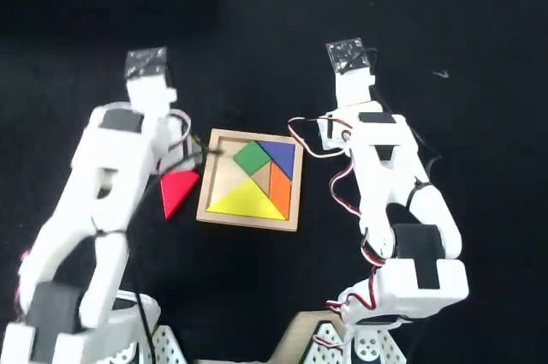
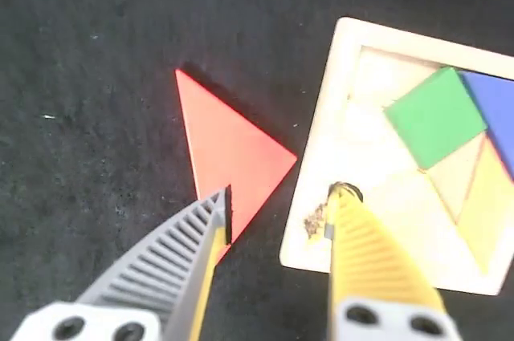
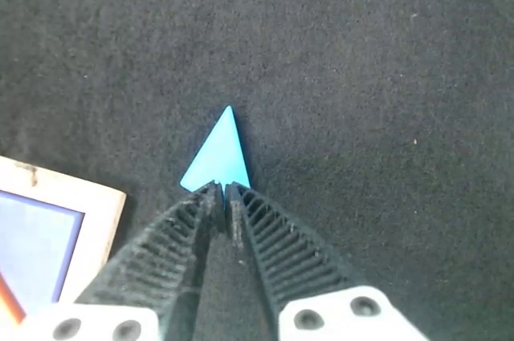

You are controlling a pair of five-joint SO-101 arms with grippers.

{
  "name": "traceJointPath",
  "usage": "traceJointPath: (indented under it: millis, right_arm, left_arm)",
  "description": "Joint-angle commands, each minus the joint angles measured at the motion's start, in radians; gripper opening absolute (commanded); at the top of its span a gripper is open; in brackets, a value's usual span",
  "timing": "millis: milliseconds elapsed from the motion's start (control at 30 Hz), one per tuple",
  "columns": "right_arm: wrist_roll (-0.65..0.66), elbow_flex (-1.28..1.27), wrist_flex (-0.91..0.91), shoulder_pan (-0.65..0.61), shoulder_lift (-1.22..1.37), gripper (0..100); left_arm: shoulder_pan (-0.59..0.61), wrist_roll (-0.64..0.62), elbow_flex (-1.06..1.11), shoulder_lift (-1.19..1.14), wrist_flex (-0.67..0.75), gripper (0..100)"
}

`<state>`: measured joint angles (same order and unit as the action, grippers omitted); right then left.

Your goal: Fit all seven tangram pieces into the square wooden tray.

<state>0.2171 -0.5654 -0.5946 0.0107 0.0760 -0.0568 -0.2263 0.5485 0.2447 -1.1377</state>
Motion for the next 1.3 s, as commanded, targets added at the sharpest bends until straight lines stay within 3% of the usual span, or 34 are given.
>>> traceJointPath:
  millis: [0,200,400,733,900,1267]
  right_arm:
    - [0.008,0.041,0.02,-0.02,-0.004,1.4]
    - [0.008,0.036,0.02,-0.02,-0.002,1.4]
    - [0.008,0.036,0.02,-0.02,-0.002,1.4]
    - [0.008,0.036,0.02,-0.02,-0.002,1.4]
    - [0.008,0.036,0.02,-0.02,-0.002,1.4]
    - [0.008,0.036,0.02,-0.02,-0.002,1.4]
  left_arm:
    - [-0.004,0.0,0.125,0.095,0.097,20]
    - [0.021,-0.034,0.013,-0.109,0.032,21]
    - [0.019,-0.146,-0.093,-0.301,0.006,32]
    - [0.033,-0.147,-0.107,-0.341,0.06,31]
    - [0.101,-0.144,-0.096,-0.376,0.106,31]
    - [0.111,-0.143,-0.145,-0.442,0.074,31]
